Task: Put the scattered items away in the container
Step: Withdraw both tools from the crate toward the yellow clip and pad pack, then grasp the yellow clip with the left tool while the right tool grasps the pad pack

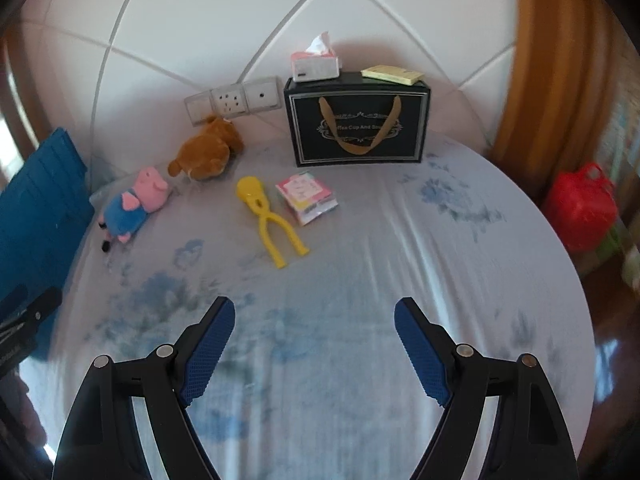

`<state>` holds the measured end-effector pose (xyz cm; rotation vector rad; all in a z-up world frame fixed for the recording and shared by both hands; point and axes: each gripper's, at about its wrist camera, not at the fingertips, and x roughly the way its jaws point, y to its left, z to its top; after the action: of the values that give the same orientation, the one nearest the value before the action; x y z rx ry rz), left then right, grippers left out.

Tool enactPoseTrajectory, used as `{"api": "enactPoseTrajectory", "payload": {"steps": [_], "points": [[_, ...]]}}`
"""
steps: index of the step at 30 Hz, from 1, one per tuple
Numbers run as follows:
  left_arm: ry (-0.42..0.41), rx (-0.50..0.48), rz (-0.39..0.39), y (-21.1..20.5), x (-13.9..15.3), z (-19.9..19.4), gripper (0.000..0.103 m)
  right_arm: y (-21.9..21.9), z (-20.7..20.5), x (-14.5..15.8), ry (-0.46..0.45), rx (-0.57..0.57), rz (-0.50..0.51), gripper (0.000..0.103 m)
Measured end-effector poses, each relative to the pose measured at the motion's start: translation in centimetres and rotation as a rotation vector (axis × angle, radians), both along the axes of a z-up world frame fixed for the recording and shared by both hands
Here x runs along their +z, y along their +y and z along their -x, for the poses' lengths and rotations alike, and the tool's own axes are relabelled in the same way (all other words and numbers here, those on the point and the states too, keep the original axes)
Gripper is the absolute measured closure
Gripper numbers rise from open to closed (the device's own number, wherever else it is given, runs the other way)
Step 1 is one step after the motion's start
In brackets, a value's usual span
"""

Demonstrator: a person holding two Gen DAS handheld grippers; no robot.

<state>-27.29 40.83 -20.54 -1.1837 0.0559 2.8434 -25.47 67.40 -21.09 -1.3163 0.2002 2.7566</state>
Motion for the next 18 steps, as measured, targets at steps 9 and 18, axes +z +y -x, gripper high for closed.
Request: {"api": "enactPoseTrajectory", "payload": {"steps": [9, 18], "points": [[-0.022, 0.088, -0.007, 12.2, -6.3, 8.0, 0.0, 6.3, 8.9, -5.6, -0.038, 0.167, -0.011, 0.02], [-0.058, 0.087, -0.008, 16.3, -14.9, 19.6, 0.0, 7.8, 16.6, -11.7, -0.008, 0.137, -0.026, 0.02]]}}
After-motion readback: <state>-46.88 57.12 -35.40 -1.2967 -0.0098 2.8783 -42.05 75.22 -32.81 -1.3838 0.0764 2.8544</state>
